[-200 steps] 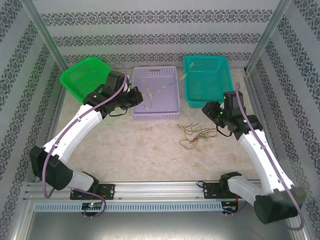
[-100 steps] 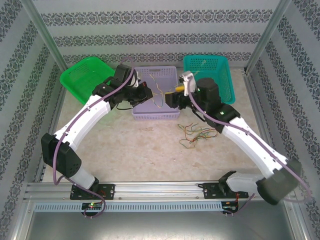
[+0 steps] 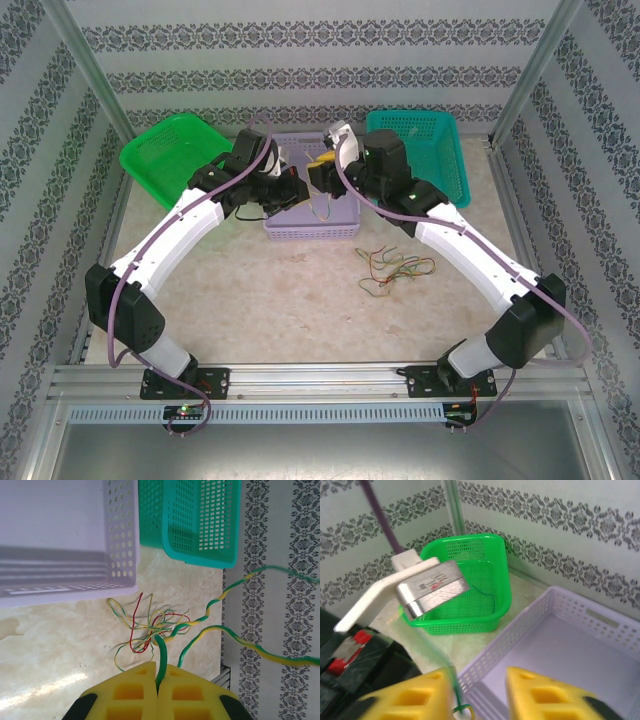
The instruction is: Untangle the cables
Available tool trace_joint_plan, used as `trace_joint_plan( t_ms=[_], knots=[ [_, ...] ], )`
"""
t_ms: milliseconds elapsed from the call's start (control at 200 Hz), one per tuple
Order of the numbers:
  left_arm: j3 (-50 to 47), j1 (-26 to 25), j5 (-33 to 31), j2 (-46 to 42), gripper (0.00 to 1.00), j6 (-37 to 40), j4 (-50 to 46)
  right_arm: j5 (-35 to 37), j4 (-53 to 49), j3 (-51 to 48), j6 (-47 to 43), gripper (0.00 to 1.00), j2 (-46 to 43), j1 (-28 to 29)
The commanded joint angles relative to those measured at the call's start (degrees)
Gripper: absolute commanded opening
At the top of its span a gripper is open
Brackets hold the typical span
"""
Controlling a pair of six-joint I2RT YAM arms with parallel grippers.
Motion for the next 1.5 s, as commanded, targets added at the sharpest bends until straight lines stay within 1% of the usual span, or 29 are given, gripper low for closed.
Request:
trace_joint_plan(
  t_ms=[0, 50, 100, 190, 240, 330, 380, 420, 465, 535, 590, 719, 784, 839, 909, 1104, 1219, 1394, 1494],
  knots=[
    [1.7, -0.7, 1.0, 0.0, 0.0, 0.1, -0.9, 3.6, -1.3, 2.7, 1.8, 0.15, 1.1, 0.2],
    [1.9, -0.7, 0.7, 0.2, 0.0, 0.0, -0.7, 4.8, -1.8, 2.8, 3.6, 0.11, 0.4, 0.1],
    [2.4, -0.7, -0.1, 0.5, 0.0, -0.3, -0.8, 6.9, -2.1, 2.1, 6.4, 0.0, -0.9, -0.1],
    [3.0, -0.2, -2.5, 1.1, 0.0, -1.8, -0.4, 12.7, -4.6, 0.8, 11.6, 0.0, -4.5, -0.1],
    [2.4, 0.4, -4.1, 1.2, 0.0, -3.4, 1.5, 15.9, -5.3, -1.5, 14.8, 0.0, -7.6, -0.1],
    [1.1, 1.4, -7.5, 1.3, 0.0, -6.8, 7.3, 20.8, -6.4, -7.1, 21.2, 0.0, -13.3, 0.0],
    [0.7, 1.9, -9.1, 1.5, 0.0, -8.3, 11.1, 24.3, -9.5, -9.2, 26.1, 0.0, -16.2, -0.1],
    [0.5, 2.1, -10.1, 1.8, 0.0, -9.7, 14.7, 25.6, -11.9, -11.0, 29.8, 0.0, -18.2, -0.4],
    [0.2, 2.6, -10.5, 2.3, 0.0, -11.6, 19.2, 26.7, -15.0, -13.1, 35.9, 0.0, -19.9, -0.9],
    [-0.3, 2.9, -11.4, 3.0, 0.0, -14.8, 26.3, 24.6, -17.5, -17.2, 45.3, 0.0, -22.2, -2.2],
    [-1.1, 3.0, -12.3, 3.4, 0.0, -16.8, 32.2, 23.2, -19.6, -20.5, 54.5, 0.0, -23.6, -3.2],
    [-4.5, 3.1, -14.7, 4.2, 0.0, -22.3, 46.4, 14.7, -19.8, -29.3, 76.2, 0.0, -24.7, -5.7],
    [-5.7, 3.1, -15.9, 4.5, 0.0, -23.9, 51.7, 9.7, -18.2, -33.1, 84.1, 0.0, -24.1, -6.0],
    [-6.1, 3.2, -16.6, 4.8, 0.0, -24.5, 54.3, 7.0, -18.0, -34.8, 88.5, 0.0, -23.5, -5.6],
    [-6.8, 3.5, -17.0, 4.9, 0.0, -25.1, 56.5, 5.7, -18.1, -36.1, 90.9, 0.0, -23.1, -4.8],
    [-9.7, 5.2, -19.0, 3.6, 0.0, -27.1, 59.5, 4.5, -19.4, -39.2, 93.2, 0.0, -24.0, -4.3],
    [-11.2, 5.8, -19.7, 3.3, 0.0, -28.3, 60.3, 2.2, -16.8, -40.6, 93.7, 0.0, -22.6, -4.2],
    [-13.4, 6.7, -22.3, 2.1, 0.0, -28.5, 51.8, 4.1, -18.8, -33.8, 87.1, 0.0, -17.9, -4.5],
    [-12.8, 7.5, -24.8, 1.8, 0.0, -28.1, 41.2, 5.1, -18.7, -29.2, 84.4, 0.0, -13.6, -4.6]
  ],
)
